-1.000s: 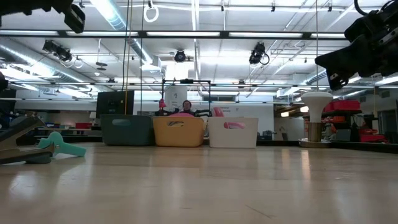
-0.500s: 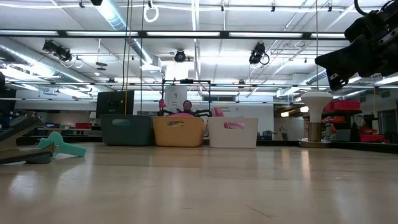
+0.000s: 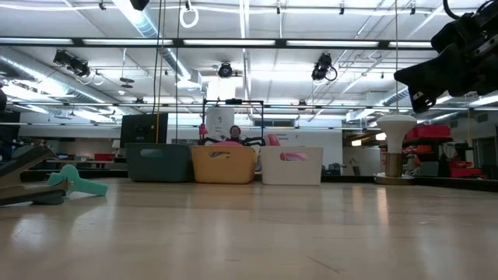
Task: Pick and place Stapler, Stapler remover, tape
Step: Put the top blue staple remover into the blue bin
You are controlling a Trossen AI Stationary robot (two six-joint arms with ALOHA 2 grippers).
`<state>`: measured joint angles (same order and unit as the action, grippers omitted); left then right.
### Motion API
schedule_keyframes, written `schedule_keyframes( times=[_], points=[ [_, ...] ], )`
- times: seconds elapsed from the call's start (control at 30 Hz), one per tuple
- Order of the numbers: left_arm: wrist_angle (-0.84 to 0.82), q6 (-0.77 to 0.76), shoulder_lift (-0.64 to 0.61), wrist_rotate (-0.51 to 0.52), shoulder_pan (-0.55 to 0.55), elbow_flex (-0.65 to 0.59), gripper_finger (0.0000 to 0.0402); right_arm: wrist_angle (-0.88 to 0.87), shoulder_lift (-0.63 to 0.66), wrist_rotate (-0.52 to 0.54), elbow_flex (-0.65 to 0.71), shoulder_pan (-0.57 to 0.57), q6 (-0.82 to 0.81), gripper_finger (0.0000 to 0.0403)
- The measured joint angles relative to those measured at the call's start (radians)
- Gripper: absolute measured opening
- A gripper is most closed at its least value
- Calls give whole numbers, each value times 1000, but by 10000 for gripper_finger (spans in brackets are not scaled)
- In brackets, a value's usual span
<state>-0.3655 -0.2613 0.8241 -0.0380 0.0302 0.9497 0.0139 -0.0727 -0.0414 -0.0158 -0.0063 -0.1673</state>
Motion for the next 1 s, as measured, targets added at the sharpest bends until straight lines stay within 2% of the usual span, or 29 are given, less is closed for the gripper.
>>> schedule_keyframes(
  times=[0.17,0.43,0.57,0.87,1.0],
  points=[
    [-10,-126,45,-14,0,0,25,0,0,0,0,0,0,7],
    [-117,-98,140,-57,0,0,25,0,0,0,0,0,0,7],
    [-182,-145,197,-57,0,0,25,0,0,0,0,0,0,7],
    [-267,-149,328,-57,35,-1,26,0,0,0,0,0,0,7],
    [-321,-221,383,-53,54,-1,28,0,0,0,0,0,0,7]
  ],
)
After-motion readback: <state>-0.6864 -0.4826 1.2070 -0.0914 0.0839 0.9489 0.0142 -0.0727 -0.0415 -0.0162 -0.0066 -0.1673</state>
